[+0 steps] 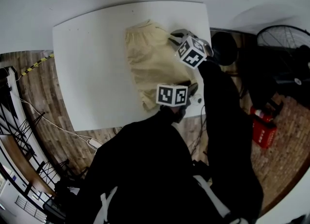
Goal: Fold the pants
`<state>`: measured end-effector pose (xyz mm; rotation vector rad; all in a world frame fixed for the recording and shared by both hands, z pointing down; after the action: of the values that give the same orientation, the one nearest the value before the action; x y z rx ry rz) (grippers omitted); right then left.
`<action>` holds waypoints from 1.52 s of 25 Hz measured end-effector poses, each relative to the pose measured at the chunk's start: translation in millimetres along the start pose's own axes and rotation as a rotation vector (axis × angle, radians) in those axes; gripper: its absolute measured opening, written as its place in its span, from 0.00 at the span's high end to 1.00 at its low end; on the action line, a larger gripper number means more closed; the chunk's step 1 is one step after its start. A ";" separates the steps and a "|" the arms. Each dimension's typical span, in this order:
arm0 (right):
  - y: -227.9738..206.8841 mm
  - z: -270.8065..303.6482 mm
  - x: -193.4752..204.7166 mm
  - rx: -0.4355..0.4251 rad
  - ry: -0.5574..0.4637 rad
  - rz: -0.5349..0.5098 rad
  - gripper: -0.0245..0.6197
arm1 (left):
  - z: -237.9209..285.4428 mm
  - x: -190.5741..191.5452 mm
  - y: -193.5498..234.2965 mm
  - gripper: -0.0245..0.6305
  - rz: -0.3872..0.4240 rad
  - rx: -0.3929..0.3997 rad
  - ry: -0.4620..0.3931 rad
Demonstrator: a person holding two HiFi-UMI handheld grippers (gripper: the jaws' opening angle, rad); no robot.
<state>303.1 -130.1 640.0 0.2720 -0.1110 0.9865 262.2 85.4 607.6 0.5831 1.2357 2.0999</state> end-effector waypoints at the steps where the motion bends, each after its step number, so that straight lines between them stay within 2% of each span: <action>1: -2.6 -3.4 1.8 -0.024 -0.026 0.046 0.82 | -3.3 2.2 -1.2 0.74 0.007 0.007 0.004; 4: -15.2 -19.4 -0.8 -0.073 -0.110 0.163 0.78 | -23.0 -0.8 1.3 0.73 0.015 -0.002 -0.028; 9: -31.4 -27.4 -12.3 -0.085 -0.170 0.231 0.78 | -52.5 -17.2 14.8 0.73 0.019 -0.063 -0.080; 13: -39.4 -23.8 -25.5 -0.082 -0.182 0.242 0.78 | -99.6 -43.6 36.5 0.74 0.023 -0.170 -0.203; 17: -41.1 -14.5 -39.1 -0.125 -0.196 0.270 0.78 | -163.7 -77.5 74.0 0.74 -0.024 -0.278 -0.340; 22: -40.2 -5.2 -53.0 -0.170 -0.197 0.270 0.78 | -225.2 -110.6 116.6 0.74 -0.058 -0.390 -0.430; 27: -35.2 9.8 -60.1 -0.214 -0.174 0.261 0.78 | -249.1 -135.4 143.2 0.74 -0.011 -0.520 -0.423; 31: -33.1 17.9 -63.8 -0.218 -0.164 0.253 0.72 | -259.0 -150.7 160.9 0.74 0.039 -0.621 -0.391; 35: -35.4 26.7 -67.5 -0.231 -0.157 0.249 0.72 | -267.9 -163.3 181.5 0.74 0.056 -0.665 -0.353; 38: -33.8 36.5 -66.7 -0.232 -0.128 0.229 0.72 | -264.3 -167.9 191.5 0.74 0.080 -0.672 -0.293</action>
<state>295.8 -211.6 654.7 0.1104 -0.3771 1.1722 154.6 -263.6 644.6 0.5969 0.3091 2.2185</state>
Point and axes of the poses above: the fingertips, and each gripper's own axes: z forward along the fingers, y to its left, x out of its underside, the point moved 1 cm from there along -z, backward along the fingers, and after that the axes turned 15 degrees about y, right-handed, at the moved point
